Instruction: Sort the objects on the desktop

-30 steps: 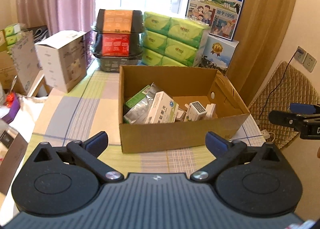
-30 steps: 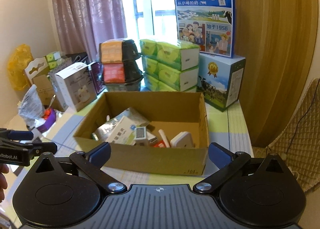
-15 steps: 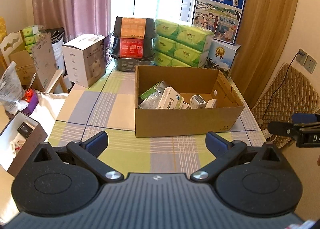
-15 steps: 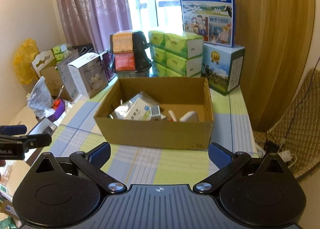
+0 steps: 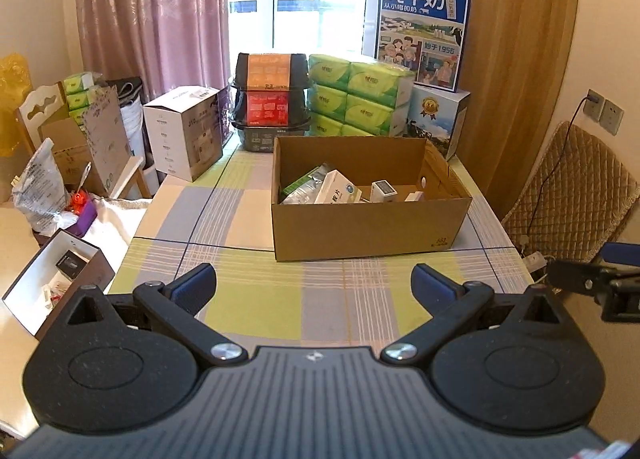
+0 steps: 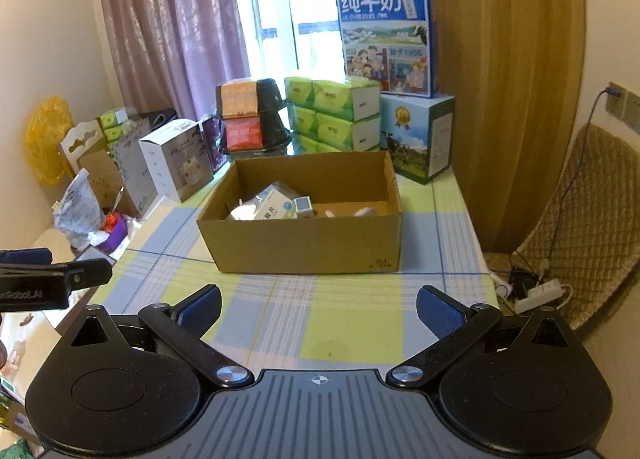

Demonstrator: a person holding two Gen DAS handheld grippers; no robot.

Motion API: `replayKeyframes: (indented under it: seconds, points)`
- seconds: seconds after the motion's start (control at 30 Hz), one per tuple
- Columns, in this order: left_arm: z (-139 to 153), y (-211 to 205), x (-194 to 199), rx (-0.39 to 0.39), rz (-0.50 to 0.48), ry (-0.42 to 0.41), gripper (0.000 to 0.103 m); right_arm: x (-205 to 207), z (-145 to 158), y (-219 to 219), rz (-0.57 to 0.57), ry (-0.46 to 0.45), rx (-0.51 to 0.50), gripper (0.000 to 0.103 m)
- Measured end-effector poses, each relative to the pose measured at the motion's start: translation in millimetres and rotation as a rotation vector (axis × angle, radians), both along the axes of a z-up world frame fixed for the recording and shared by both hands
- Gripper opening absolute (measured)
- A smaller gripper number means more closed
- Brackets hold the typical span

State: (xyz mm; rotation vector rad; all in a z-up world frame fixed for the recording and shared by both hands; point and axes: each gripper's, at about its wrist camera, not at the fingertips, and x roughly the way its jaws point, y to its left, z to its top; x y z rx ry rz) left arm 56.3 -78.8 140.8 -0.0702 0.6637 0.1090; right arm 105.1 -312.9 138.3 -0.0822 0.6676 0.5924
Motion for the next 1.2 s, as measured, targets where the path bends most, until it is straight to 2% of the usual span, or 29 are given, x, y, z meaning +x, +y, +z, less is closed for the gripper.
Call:
replayKeyframes:
  seconds: [0.2,0.5,0.77,1.2]
  points:
    - [-9,-8,-27,-0.003,0.013,0.006,0.102,-36,-1,-20,-0.018,-0.044,-0.026,0.101]
    - [-42,-7,-57,-0.011,0.034,0.07,0.102,-68,-19,-34,-0.011,-0.012,-0.05,0.101]
    - [-59,-4,-67,-0.015,0.044,0.098,0.102,-79,-37,-35,-0.018,0.014,-0.065,0.101]
    - [-60,-10,-70,-0.002,0.033,0.089,0.102,-81,-43,-34,-0.023,0.026,-0.053,0.101]
